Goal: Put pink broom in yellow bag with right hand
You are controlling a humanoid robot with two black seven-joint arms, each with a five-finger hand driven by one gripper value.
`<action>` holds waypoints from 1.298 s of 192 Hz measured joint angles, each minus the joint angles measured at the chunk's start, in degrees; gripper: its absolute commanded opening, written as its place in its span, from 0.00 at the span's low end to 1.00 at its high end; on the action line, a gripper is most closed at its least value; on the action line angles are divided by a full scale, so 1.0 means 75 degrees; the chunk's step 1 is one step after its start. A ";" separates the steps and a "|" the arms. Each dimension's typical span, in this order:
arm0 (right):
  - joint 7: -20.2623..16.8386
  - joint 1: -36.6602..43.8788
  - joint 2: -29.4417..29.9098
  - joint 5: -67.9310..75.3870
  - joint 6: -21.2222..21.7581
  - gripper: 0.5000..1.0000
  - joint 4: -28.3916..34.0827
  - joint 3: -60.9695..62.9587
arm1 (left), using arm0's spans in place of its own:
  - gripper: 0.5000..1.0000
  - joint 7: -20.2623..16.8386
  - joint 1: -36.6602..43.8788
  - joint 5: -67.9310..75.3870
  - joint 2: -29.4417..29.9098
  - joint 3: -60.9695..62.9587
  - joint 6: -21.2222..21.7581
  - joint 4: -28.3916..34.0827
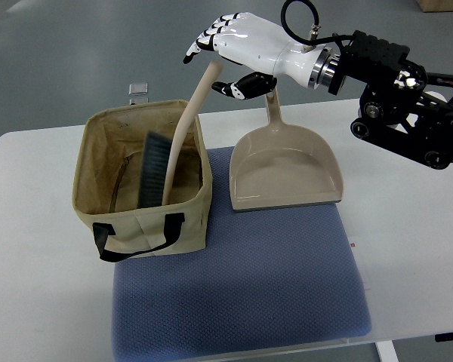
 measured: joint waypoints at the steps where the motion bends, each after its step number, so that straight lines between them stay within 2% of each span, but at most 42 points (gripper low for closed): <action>1: 0.0002 -0.0010 -0.0004 0.0003 -0.0001 0.82 -0.0003 0.0001 | 1.00 0.0000 0.0000 0.0000 0.0000 0.0000 0.0000 0.0000; 30: 0.0028 -0.0311 -0.0112 0.0125 -0.0025 0.81 -0.0056 0.0417 | 1.00 0.0000 -0.0002 0.0000 0.0000 0.0000 0.0000 0.0003; 68: -0.0005 -0.1720 -0.0235 0.0920 0.0324 0.81 -0.0135 0.2354 | 1.00 0.0000 0.0001 0.0000 0.0000 0.0000 0.0000 -0.0001; 124: -0.0010 -0.3361 -0.0312 0.4899 0.0686 0.84 -0.0270 0.4224 | 1.00 0.0000 0.0001 0.0000 0.0000 0.0000 0.0000 -0.0002; 161: -0.0026 -0.4349 -0.0140 0.7873 0.1220 0.84 -0.0414 0.4953 | 1.00 -0.0001 -0.0002 0.0000 0.0000 0.0000 0.0000 -0.0001; 209: -0.0027 -0.5240 0.0734 0.9215 0.1380 0.84 -0.1047 0.6013 | 1.00 -0.0003 -0.0002 0.0000 0.0000 0.0000 0.0000 -0.0001; 249: -0.0027 -0.5724 0.1256 0.9249 0.2057 0.86 -0.1402 0.6391 | 1.00 -0.0003 0.0000 0.0000 0.0000 0.0000 0.0000 0.0001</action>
